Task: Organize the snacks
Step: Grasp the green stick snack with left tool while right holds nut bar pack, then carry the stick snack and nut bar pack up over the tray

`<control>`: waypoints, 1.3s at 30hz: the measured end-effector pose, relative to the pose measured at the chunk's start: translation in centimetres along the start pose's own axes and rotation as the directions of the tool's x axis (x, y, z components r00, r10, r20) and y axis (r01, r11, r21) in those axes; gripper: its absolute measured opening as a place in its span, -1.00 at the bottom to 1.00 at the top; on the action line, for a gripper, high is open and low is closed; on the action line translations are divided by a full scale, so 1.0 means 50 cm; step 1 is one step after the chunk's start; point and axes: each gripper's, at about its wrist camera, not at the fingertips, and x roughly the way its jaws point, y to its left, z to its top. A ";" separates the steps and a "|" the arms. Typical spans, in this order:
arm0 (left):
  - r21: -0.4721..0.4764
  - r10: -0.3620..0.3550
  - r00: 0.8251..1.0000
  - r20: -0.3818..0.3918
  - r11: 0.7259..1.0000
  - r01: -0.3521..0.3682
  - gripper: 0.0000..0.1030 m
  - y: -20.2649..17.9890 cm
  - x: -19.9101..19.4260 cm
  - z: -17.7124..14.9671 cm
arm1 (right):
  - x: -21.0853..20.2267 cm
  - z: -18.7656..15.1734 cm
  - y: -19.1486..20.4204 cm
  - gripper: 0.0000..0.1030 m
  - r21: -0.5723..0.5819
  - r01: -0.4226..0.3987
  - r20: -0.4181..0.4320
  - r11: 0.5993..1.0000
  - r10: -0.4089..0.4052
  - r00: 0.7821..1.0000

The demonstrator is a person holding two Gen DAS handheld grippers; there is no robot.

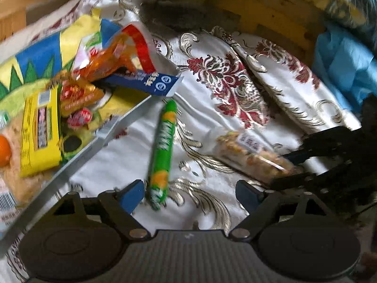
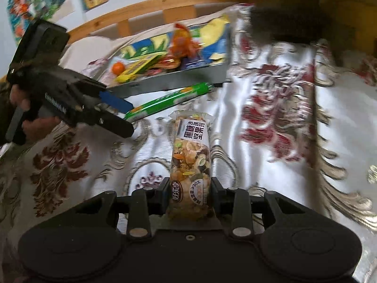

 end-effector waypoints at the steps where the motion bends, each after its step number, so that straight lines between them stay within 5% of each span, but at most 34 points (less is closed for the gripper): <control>1: -0.005 0.035 0.999 0.009 0.999 -0.035 0.72 -0.003 0.007 0.003 | 0.001 0.000 -0.001 -0.28 -0.004 0.011 0.004 1.000 -0.011 1.000; 7: -0.036 0.129 0.990 0.052 0.991 -0.127 0.64 -0.014 0.032 0.021 | 0.019 0.008 -0.003 -0.24 -0.019 0.039 0.042 0.999 -0.038 0.998; 13: 0.091 0.176 0.984 0.017 0.980 -0.177 0.48 -0.057 0.059 0.026 | 0.041 0.012 0.006 -0.15 -0.086 0.087 0.070 0.993 -0.081 0.994; 19: 0.193 0.244 0.970 0.001 0.951 -0.240 0.08 -0.097 0.082 0.022 | 0.064 0.018 0.012 -0.12 -0.127 0.099 0.074 0.987 -0.090 0.993; 22: 0.167 0.257 0.967 -0.002 0.953 -0.253 -0.04 -0.095 0.082 0.025 | 0.070 0.023 0.006 -0.13 -0.087 0.091 0.080 0.992 -0.084 0.993; 27: 0.104 0.289 0.957 -0.023 0.953 -0.285 -0.54 -0.085 0.073 0.021 | 0.070 0.019 0.011 -0.20 -0.086 0.095 0.081 0.992 -0.088 0.993; 39: -0.132 0.360 0.928 -0.100 0.919 -0.371 -0.61 -0.124 0.013 -0.055 | 0.034 -0.008 0.031 -0.22 -0.056 0.082 0.063 0.995 -0.078 0.995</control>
